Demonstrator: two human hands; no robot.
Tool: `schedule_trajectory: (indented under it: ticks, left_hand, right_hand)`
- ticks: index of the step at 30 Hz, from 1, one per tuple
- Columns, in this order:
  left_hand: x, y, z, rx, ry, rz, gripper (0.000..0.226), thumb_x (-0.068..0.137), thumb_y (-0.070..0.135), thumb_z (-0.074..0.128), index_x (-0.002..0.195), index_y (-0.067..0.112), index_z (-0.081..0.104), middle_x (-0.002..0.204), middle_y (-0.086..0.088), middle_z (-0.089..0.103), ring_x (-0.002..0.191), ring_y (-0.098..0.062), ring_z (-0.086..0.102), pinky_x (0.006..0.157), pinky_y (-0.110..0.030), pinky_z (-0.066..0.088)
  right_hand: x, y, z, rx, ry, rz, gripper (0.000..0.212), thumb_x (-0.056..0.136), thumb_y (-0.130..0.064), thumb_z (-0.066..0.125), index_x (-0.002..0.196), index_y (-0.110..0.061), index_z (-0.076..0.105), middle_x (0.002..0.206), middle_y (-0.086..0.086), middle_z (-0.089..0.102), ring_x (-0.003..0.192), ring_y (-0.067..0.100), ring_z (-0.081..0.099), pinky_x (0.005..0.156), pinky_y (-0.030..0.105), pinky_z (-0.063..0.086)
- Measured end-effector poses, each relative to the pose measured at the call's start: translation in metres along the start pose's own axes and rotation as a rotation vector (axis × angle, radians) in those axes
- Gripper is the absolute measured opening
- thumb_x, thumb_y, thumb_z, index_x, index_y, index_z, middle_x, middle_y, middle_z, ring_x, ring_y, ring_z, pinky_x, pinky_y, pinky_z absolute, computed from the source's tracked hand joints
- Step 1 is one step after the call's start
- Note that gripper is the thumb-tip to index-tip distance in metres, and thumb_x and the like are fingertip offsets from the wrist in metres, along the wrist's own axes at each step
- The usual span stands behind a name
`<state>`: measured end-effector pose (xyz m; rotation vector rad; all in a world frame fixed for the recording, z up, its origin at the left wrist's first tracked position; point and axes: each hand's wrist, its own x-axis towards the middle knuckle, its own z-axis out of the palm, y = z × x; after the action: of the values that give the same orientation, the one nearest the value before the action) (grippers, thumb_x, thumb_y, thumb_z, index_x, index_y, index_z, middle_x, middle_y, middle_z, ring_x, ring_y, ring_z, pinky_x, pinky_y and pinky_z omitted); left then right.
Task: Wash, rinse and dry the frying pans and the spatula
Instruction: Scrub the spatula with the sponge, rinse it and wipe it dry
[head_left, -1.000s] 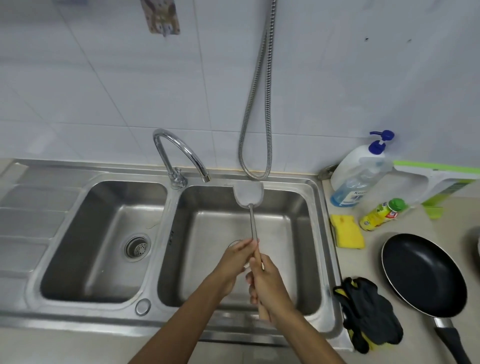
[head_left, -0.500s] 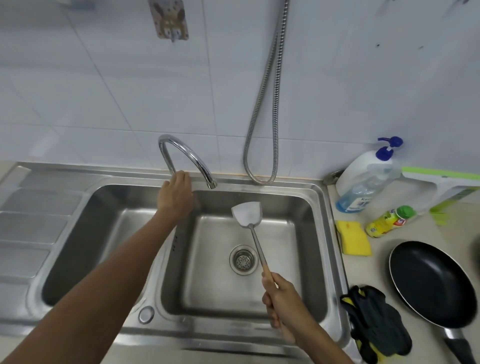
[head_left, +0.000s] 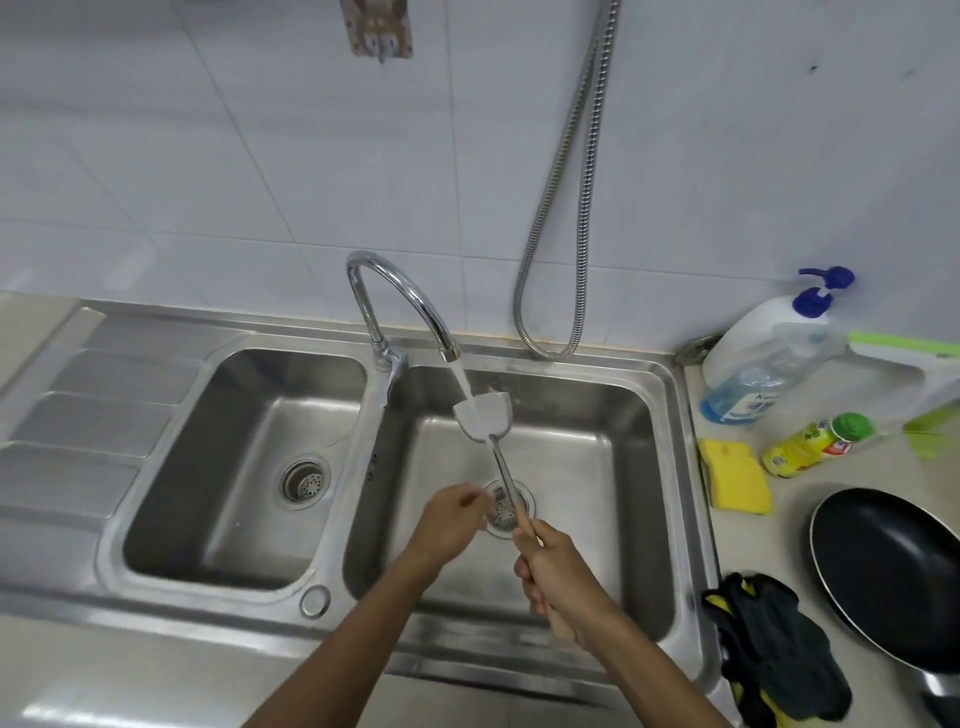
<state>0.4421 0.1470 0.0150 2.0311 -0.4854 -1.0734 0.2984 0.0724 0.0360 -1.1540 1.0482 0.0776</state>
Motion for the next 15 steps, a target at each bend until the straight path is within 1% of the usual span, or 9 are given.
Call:
schedule_trajectory:
  ticks: [1, 2, 4, 6, 8, 11, 15]
  left_hand:
    - [-0.005, 0.004, 0.010, -0.159, -0.051, -0.078, 0.020, 0.100, 0.025, 0.057, 0.097, 0.015, 0.075, 0.102, -0.001, 0.077, 0.090, -0.014, 0.073, 0.077, -0.026, 0.056]
    - [-0.008, 0.005, 0.019, -0.269, -0.072, -0.151, 0.021, 0.099, 0.028, 0.057, 0.098, 0.017, 0.075, 0.100, 0.000, 0.078, 0.089, -0.012, 0.074, 0.076, -0.026, 0.053]
    - [-0.008, 0.001, 0.032, -0.423, -0.061, -0.237, 0.021, 0.098, 0.032, 0.059, 0.103, 0.020, 0.076, 0.101, 0.001, 0.078, 0.094, -0.014, 0.074, 0.083, -0.031, 0.052]
    - [-0.008, -0.004, 0.039, -0.544, -0.041, -0.277, 0.020, 0.097, 0.031, 0.062, 0.106, 0.021, 0.076, 0.104, -0.002, 0.078, 0.100, -0.019, 0.073, 0.090, -0.036, 0.053]
    - [-0.005, -0.005, 0.040, -0.588, -0.028, -0.292, 0.020, 0.096, 0.029, 0.062, 0.108, 0.022, 0.076, 0.106, -0.003, 0.078, 0.102, -0.021, 0.072, 0.091, -0.037, 0.053]
    - [0.001, -0.004, 0.033, -0.608, -0.030, -0.288, 0.021, 0.095, 0.032, 0.064, 0.110, 0.022, 0.076, 0.105, -0.003, 0.078, 0.103, -0.020, 0.071, 0.085, -0.034, 0.051]
    - [0.012, -0.006, 0.021, -0.590, -0.022, -0.280, 0.023, 0.092, 0.035, 0.068, 0.109, 0.023, 0.077, 0.105, -0.001, 0.078, 0.105, -0.019, 0.072, 0.087, -0.034, 0.051]
  right_hand:
    - [0.002, -0.002, 0.001, -0.010, -0.005, -0.005, 0.022, 0.108, -0.030, 0.044, 0.122, -0.031, 0.061, 0.062, 0.000, 0.047, 0.044, 0.011, 0.036, 0.042, 0.025, 0.030]
    - [0.003, -0.004, 0.001, -0.020, -0.009, -0.009, 0.022, 0.108, -0.030, 0.044, 0.121, -0.031, 0.062, 0.062, 0.000, 0.047, 0.044, 0.011, 0.037, 0.042, 0.025, 0.031]
    - [0.006, -0.007, 0.002, -0.027, -0.007, -0.013, 0.022, 0.108, -0.030, 0.043, 0.117, -0.030, 0.064, 0.062, 0.001, 0.048, 0.044, 0.011, 0.037, 0.042, 0.024, 0.031]
    - [0.009, -0.012, 0.002, -0.045, -0.004, -0.020, 0.024, 0.107, -0.026, 0.042, 0.114, -0.026, 0.065, 0.063, 0.002, 0.048, 0.044, 0.011, 0.038, 0.042, 0.024, 0.030]
    - [0.013, -0.018, 0.003, -0.052, -0.007, -0.014, 0.024, 0.107, -0.023, 0.041, 0.115, -0.020, 0.064, 0.063, 0.003, 0.047, 0.043, 0.011, 0.037, 0.042, 0.024, 0.030]
    - [0.021, -0.030, 0.003, -0.042, -0.043, 0.024, 0.025, 0.107, -0.022, 0.041, 0.117, -0.014, 0.063, 0.063, 0.002, 0.046, 0.044, 0.010, 0.036, 0.041, 0.023, 0.030]
    - [0.029, -0.043, 0.007, -0.038, -0.083, 0.058, 0.027, 0.107, -0.022, 0.041, 0.116, -0.014, 0.064, 0.063, 0.001, 0.044, 0.046, 0.009, 0.034, 0.042, 0.022, 0.029]
